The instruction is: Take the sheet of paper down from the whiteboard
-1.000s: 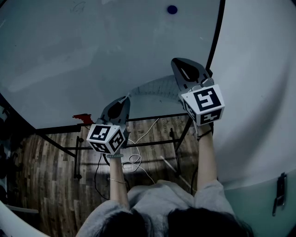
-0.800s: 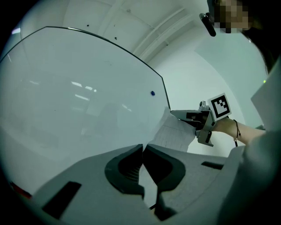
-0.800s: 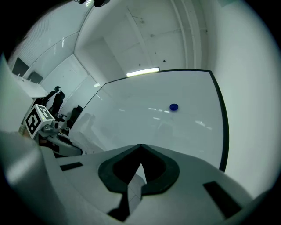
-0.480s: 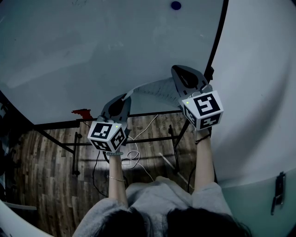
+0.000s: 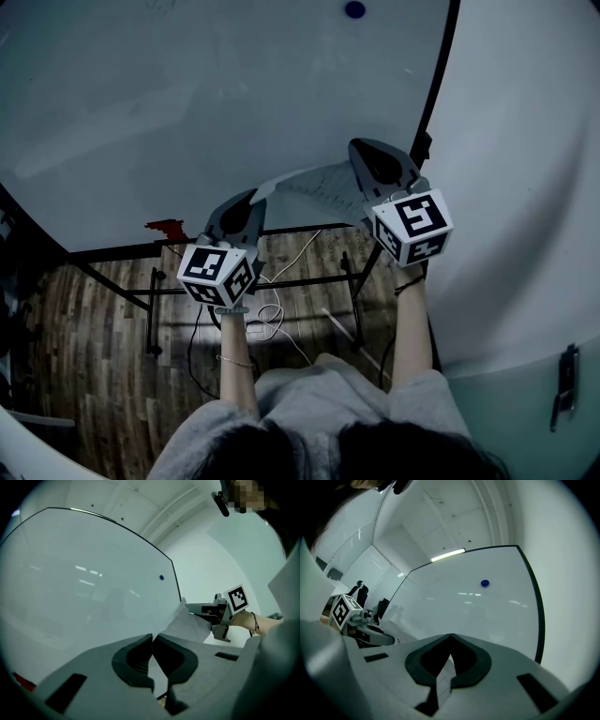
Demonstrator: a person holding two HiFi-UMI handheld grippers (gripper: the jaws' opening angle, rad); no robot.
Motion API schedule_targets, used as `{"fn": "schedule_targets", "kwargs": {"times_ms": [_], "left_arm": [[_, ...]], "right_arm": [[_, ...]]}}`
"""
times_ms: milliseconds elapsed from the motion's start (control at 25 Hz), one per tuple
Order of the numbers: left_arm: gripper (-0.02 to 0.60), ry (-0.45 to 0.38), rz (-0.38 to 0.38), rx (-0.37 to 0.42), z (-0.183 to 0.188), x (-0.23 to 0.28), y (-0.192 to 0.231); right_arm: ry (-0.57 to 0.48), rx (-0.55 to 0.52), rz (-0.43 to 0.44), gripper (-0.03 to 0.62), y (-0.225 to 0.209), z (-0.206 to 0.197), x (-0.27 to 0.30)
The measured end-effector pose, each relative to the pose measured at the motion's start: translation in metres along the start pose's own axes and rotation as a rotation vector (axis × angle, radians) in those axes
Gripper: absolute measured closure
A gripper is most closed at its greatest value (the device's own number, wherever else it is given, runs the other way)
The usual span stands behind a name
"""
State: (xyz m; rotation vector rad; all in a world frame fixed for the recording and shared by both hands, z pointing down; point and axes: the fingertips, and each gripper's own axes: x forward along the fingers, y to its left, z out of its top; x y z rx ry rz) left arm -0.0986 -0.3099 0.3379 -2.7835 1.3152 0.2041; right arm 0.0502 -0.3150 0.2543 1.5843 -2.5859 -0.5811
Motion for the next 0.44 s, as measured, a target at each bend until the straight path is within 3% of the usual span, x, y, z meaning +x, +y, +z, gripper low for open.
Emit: {"fn": "schedule_targets", "kwargs": {"times_ms": [440], "left_arm": [[0.575,0.013,-0.038,0.008,-0.004,0.000,-0.016]], "right_arm": [[0.003,0.001,-0.025,0.594,-0.008,-0.002,-0.013]]}}
